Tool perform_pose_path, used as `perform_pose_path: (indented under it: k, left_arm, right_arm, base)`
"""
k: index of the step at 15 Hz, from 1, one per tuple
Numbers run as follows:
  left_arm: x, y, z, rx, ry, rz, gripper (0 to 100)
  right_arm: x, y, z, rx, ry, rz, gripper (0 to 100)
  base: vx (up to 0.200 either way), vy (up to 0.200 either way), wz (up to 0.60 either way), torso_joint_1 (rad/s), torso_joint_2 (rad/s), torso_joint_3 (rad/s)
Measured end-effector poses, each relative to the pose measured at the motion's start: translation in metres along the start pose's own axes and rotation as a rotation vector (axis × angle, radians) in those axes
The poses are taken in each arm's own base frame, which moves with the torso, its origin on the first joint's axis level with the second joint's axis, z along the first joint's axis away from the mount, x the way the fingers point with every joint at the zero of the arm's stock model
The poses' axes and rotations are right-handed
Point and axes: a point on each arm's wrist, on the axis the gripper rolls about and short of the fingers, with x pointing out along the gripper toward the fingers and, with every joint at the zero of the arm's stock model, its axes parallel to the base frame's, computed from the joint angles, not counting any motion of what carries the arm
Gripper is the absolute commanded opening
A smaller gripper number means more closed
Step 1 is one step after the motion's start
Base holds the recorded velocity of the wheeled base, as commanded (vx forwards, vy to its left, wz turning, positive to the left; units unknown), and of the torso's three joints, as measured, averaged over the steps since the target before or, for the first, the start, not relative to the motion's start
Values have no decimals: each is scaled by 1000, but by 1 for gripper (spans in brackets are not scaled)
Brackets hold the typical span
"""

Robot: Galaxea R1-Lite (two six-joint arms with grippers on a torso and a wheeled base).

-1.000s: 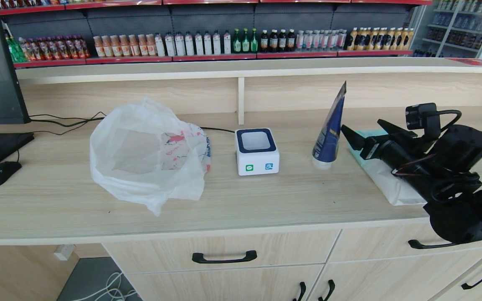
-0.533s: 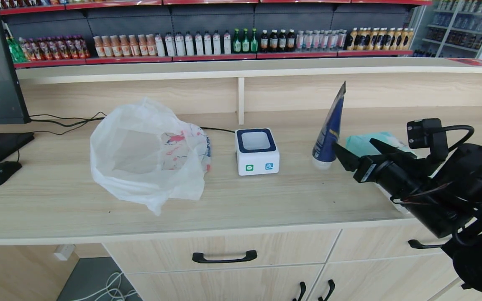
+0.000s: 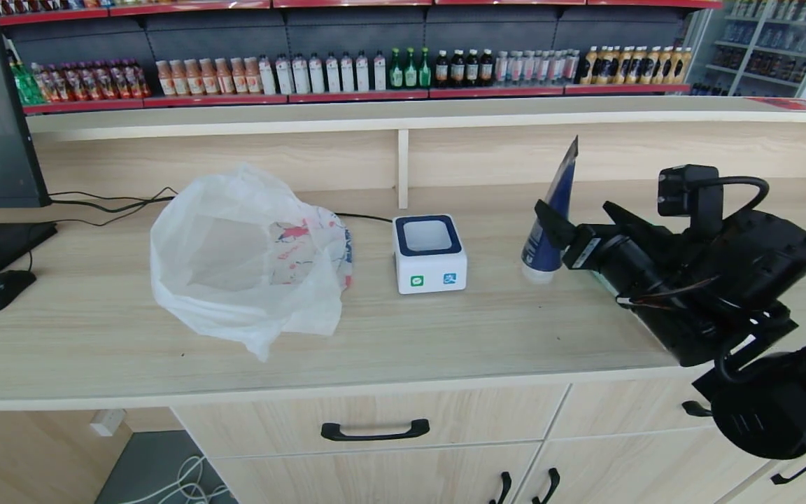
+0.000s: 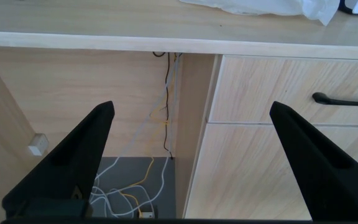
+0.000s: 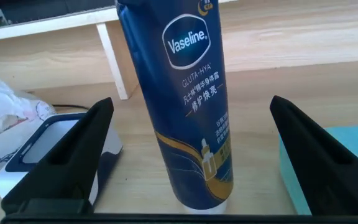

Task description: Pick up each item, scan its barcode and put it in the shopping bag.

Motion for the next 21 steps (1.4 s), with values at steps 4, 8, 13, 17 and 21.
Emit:
perform_pose_path:
  k: [4,8,13,17,21]
  left_arm:
    - [0,0,0,-1,0,0,100]
    - [0,0,0,-1,0,0,100]
    - [0,0,0,-2,0,0,100]
    - [0,0,0,-2,0,0,100]
    - [0,0,0,0,0,0,100]
  right_arm:
    - [25,11,-13,11,-18,-78,100]
    - [44,16,-32,21,-8,-90,100]
    - [53,14,-52,21,20,-108,100]
    - [61,9,-53,25,2,-127,100]
    - [63,8,-56,22,6,-128,0]
  base:
    - [0,0,0,0,0,0]
    - [0,0,0,0,0,0]
    - [0,0,0,0,0,0]
    - [0,0,0,0,0,0]
    - [0,0,0,0,0,0]
